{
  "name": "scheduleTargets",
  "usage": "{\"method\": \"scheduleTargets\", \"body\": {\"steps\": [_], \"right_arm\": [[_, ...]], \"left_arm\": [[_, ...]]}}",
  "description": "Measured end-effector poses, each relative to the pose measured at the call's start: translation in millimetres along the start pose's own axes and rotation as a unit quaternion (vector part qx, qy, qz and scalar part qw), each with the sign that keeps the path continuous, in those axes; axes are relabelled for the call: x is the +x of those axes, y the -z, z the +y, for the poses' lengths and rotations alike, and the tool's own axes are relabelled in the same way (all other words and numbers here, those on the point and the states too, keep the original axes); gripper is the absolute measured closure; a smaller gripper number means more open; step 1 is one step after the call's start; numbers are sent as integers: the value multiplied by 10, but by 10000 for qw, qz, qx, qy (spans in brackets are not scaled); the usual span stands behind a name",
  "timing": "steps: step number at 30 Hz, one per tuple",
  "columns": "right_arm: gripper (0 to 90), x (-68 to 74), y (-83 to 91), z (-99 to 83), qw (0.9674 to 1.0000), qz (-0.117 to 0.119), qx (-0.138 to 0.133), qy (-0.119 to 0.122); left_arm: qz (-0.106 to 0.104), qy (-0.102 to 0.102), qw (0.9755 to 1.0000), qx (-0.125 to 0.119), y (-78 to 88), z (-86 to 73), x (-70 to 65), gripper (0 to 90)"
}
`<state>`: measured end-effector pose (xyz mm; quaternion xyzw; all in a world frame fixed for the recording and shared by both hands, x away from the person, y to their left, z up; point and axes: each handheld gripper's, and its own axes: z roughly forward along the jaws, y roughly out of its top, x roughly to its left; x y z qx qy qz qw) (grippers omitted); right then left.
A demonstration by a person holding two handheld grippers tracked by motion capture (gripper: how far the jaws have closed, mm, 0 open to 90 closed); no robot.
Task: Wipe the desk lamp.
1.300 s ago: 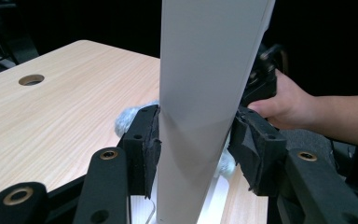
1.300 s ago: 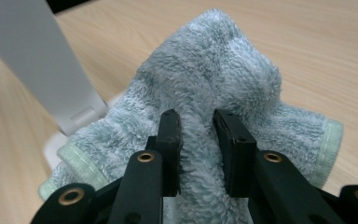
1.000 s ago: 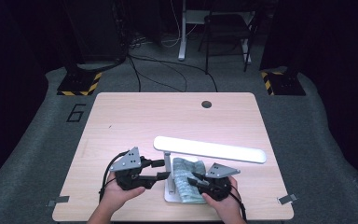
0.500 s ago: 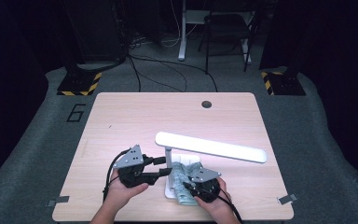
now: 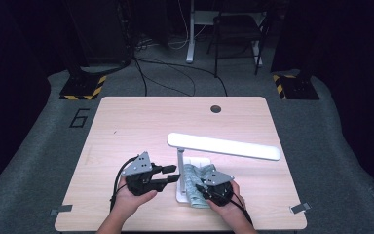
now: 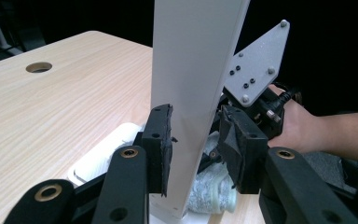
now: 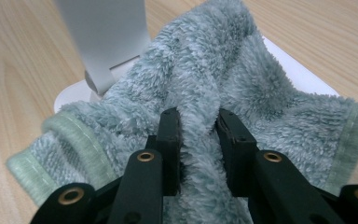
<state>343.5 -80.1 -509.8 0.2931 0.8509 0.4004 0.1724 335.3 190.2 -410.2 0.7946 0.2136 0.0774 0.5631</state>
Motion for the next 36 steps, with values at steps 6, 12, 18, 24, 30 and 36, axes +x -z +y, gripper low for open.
{"method": "scheduleTargets", "body": {"steps": [6,12,18,24,30,36], "right_arm": [[746,-26,61,7,9997,74,-142,-159],[759,-30,338,108,9954,268,-807,-443],[758,-61,489,180,9873,696,-1123,-878],[717,14,191,160,9903,872,-668,-849],[681,93,27,130,9952,634,-458,-591],[749,108,-30,111,9976,539,-280,-318]], "left_arm": [[99,96,9999,-24,29,-42,53,640],[211,111,9997,39,-5,-61,66,615],[221,63,9996,141,-45,-81,72,614],[258,126,9995,136,-69,-101,99,614],[235,102,9995,203,-85,-119,123,614],[236,88,9994,228,-101,-140,138,611]]}}
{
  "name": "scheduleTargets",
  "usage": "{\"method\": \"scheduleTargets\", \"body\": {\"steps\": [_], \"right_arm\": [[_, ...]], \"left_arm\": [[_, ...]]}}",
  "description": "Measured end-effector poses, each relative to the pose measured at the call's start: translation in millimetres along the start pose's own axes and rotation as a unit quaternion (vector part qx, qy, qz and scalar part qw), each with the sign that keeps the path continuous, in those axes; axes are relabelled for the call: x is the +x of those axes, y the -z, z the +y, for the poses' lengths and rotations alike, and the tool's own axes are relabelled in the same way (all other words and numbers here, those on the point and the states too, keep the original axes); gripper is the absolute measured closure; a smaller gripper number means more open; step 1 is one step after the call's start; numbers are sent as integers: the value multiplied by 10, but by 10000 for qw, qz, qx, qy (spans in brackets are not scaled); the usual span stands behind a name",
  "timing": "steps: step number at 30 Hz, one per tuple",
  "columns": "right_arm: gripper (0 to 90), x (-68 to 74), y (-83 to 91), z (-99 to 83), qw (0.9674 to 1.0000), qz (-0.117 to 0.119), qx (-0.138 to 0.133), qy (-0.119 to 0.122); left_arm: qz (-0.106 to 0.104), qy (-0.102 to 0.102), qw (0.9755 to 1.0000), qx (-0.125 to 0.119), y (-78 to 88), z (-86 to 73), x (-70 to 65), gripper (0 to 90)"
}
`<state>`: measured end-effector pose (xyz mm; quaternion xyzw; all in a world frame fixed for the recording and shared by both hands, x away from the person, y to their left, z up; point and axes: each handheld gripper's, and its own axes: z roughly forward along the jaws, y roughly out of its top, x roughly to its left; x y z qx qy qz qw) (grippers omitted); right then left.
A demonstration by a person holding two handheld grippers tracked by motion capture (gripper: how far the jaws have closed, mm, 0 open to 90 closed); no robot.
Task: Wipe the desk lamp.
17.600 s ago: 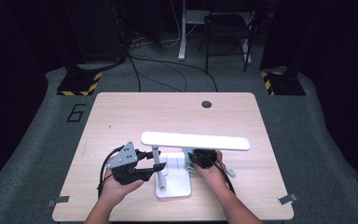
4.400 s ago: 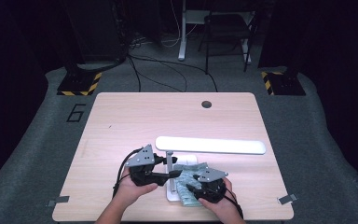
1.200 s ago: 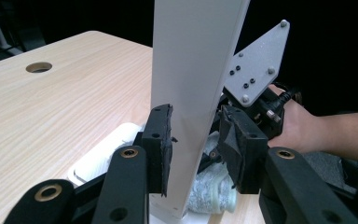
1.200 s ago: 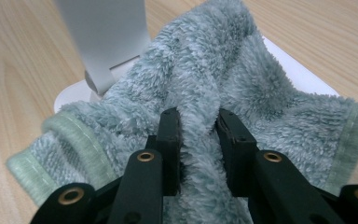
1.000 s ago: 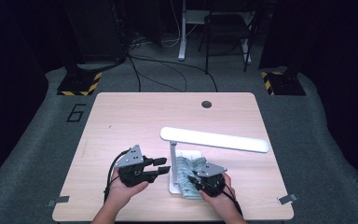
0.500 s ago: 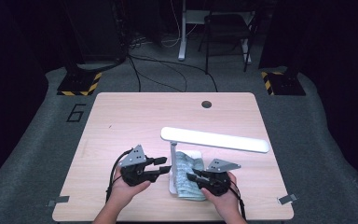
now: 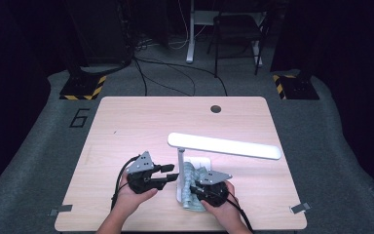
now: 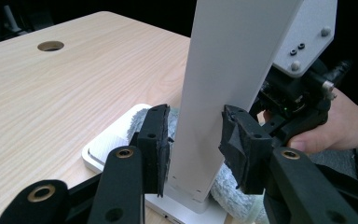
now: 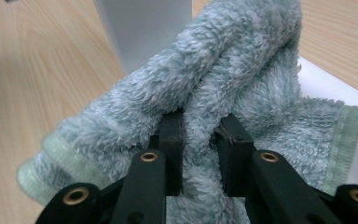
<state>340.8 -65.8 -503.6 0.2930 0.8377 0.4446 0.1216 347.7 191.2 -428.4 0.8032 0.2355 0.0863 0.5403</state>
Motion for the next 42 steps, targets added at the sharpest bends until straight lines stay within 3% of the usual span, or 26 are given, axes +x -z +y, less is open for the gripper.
{"method": "scheduleTargets", "body": {"steps": [2,4,8,11,19,21,26,28,34,37,42], "right_arm": [[754,26,-18,-1,9997,-122,166,125],[754,12,-23,10,9996,-111,154,212],[758,28,3,27,9997,-90,156,180],[759,25,9,42,9989,-142,149,413],[758,44,40,61,9994,-158,62,302],[758,58,65,83,9995,-158,-35,256],[759,83,133,169,9984,-269,-259,420],[759,95,161,204,9977,-330,-339,479],[760,128,289,329,9963,-408,-621,440],[759,144,348,388,9931,-521,-846,626],[758,191,478,495,9899,-596,-1080,700]], "left_arm": [[1,-7,10000,32,-6,-5,2,610],[22,-73,10000,33,-10,-9,11,610],[-47,-3,10000,51,-13,-16,16,609],[-32,-47,9999,98,-32,-33,39,606],[-63,8,9998,178,-72,-88,39,623],[-42,8,9999,162,-74,-91,35,625],[-58,34,9998,167,-73,-92,37,622],[-49,-58,9998,203,-73,-90,46,621],[-48,-48,9998,205,-74,-88,46,619],[-77,-29,9998,201,-79,-88,50,616],[-56,-64,9997,230,-81,-77,38,611]]}}
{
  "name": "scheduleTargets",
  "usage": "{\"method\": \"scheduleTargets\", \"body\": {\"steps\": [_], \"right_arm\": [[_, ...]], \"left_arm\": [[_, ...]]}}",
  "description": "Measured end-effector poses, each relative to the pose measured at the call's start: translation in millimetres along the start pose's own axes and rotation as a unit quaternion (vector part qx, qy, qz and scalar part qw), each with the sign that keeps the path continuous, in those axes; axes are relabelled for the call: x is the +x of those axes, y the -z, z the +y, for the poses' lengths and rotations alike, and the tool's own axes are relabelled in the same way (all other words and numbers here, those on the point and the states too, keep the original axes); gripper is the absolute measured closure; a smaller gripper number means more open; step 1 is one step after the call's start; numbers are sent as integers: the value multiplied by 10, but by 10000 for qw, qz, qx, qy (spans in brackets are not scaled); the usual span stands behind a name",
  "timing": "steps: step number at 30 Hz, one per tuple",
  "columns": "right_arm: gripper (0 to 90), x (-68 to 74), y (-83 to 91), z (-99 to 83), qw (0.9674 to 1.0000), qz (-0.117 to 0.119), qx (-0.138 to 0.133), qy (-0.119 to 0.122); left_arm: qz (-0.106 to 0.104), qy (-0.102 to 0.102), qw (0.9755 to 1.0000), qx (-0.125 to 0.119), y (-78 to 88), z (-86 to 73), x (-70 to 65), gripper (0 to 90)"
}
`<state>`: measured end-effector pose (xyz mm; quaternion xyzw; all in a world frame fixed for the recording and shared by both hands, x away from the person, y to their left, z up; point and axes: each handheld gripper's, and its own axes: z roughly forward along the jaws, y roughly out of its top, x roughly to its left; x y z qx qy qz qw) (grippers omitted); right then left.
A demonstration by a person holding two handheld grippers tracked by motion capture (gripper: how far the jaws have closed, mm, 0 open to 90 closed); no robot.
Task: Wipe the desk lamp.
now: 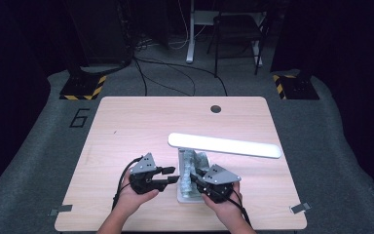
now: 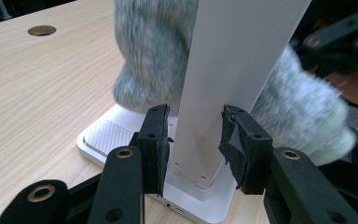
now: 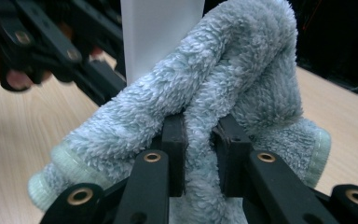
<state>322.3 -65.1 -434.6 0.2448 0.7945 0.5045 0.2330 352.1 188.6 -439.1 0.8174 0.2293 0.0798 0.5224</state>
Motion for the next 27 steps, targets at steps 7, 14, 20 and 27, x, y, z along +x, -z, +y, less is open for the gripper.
{"method": "scheduleTargets", "body": {"steps": [7,14,20,27], "right_arm": [[750,-16,118,158,9995,33,-282,-114],[747,-10,186,232,9993,-16,-377,-52],[752,-12,124,203,9993,91,-314,-171],[757,-14,15,33,9997,158,-30,-171]], "left_arm": [[-29,-52,9999,-145,83,99,-18,574],[-42,-157,9994,-298,177,235,-58,573],[-183,-79,9993,-322,187,242,-58,582],[-154,-141,9993,-298,174,242,-58,578]]}}
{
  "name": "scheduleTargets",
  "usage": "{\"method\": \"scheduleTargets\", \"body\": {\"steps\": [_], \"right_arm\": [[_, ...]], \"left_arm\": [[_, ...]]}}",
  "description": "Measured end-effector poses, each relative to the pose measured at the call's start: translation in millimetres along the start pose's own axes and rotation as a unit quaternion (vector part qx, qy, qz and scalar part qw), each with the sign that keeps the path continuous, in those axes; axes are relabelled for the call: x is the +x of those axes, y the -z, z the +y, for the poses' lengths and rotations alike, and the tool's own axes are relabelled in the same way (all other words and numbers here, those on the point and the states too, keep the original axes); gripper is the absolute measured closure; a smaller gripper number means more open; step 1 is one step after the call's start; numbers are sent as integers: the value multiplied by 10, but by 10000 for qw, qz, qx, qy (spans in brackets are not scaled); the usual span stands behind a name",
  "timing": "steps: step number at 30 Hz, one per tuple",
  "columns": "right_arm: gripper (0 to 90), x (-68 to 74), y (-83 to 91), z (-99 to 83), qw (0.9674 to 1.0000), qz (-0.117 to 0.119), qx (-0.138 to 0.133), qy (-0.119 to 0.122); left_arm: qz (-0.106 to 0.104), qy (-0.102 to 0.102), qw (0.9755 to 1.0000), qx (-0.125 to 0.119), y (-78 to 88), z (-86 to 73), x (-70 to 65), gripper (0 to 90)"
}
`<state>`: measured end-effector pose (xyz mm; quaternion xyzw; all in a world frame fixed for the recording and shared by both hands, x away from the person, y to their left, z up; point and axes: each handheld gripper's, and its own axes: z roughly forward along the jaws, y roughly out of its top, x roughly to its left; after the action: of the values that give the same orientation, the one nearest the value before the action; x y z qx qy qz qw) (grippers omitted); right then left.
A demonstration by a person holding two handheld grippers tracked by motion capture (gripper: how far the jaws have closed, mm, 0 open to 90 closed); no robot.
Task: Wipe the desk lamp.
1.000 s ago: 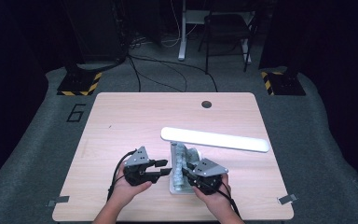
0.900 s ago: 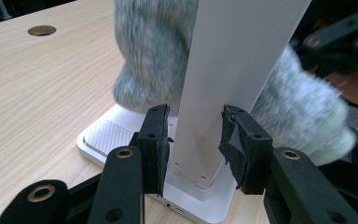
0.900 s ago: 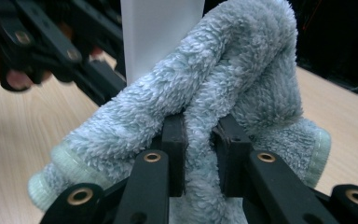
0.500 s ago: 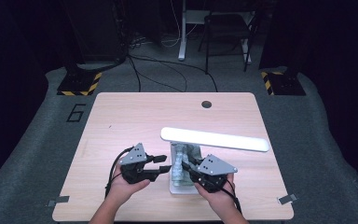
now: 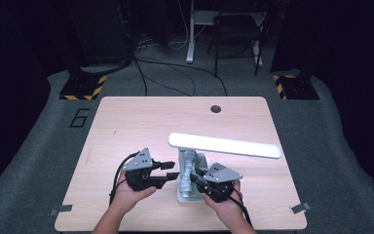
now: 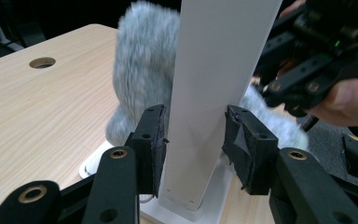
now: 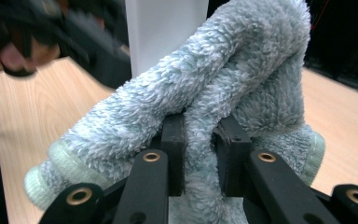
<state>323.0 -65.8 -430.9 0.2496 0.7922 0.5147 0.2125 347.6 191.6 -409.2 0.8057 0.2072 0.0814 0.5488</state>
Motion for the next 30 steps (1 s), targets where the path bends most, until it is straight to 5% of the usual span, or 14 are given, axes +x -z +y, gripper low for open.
{"method": "scheduleTargets", "body": {"steps": [6,14,23,30], "right_arm": [[760,14,-140,-227,9992,24,380,-96],[762,47,-335,-523,9944,122,1052,-19],[763,75,-316,-506,9936,27,1126,84],[763,50,-173,-313,9968,-8,708,358]], "left_arm": [[1,7,10000,-12,-5,-3,-2,577],[-11,29,10000,-6,-9,-2,-12,578],[27,4,10000,-41,-11,4,-17,575],[-61,17,10000,-11,-16,7,-8,560]]}}
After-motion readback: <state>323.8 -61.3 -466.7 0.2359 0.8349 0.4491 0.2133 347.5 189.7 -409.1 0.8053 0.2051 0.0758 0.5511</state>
